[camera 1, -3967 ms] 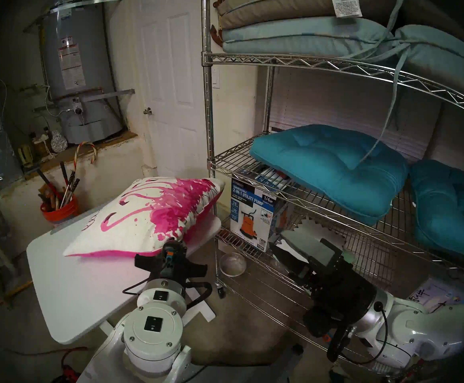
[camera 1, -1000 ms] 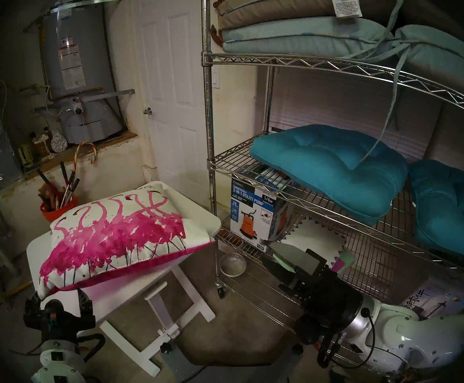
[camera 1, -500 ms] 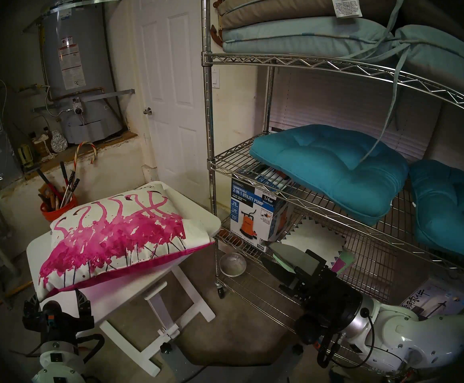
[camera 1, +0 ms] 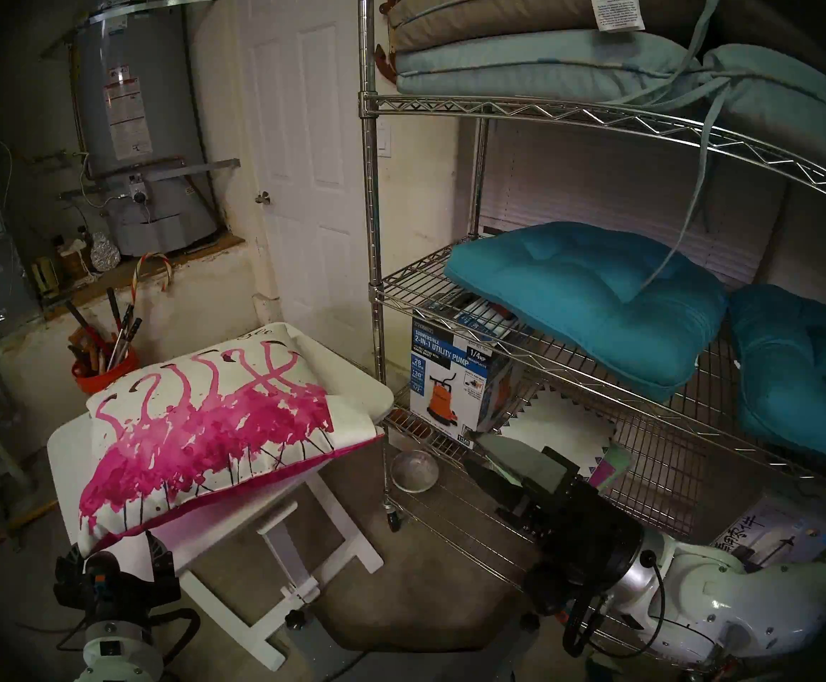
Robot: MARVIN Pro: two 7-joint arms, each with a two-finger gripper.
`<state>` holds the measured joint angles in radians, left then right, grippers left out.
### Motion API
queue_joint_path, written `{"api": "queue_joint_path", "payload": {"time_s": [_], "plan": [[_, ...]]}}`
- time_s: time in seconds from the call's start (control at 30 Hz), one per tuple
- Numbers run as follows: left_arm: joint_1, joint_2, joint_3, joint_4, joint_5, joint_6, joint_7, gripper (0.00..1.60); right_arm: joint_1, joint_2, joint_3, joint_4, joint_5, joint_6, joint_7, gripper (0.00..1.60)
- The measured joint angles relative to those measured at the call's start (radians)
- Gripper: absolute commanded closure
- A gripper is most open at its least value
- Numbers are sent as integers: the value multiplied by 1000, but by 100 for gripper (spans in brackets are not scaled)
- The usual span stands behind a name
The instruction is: Take cushion off the shelf
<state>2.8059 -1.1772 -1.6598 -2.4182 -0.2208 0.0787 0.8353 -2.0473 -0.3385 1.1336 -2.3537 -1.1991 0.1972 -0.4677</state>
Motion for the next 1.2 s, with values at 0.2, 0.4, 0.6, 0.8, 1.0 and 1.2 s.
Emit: {"api": "queue_joint_path", "payload": {"time_s": [0.2, 0.4, 0.6, 0.8, 1.0, 1.2], "plan": [[3, 0, 28, -1, 7, 4, 5, 0, -1, -3, -1, 0, -1, 1, 0, 0], [3, 0, 49, -1, 10, 15, 7, 0, -5, -4, -1, 0, -2, 6, 0, 0], [0, 0, 65, -2, 8, 30, 8, 0, -11, -4, -2, 0, -4, 11, 0, 0], [-11, 0, 65, -2, -14, 56, 9, 0, -16, -5, -2, 0, -9, 16, 0, 0], [-32, 0, 64, 0, -36, 71, 6, 0, -22, -5, -2, -1, -12, 23, 1, 0], [-67, 3, 81, 43, -44, 83, -4, 0, -33, -2, 1, -3, -13, 33, 1, 0]]}}
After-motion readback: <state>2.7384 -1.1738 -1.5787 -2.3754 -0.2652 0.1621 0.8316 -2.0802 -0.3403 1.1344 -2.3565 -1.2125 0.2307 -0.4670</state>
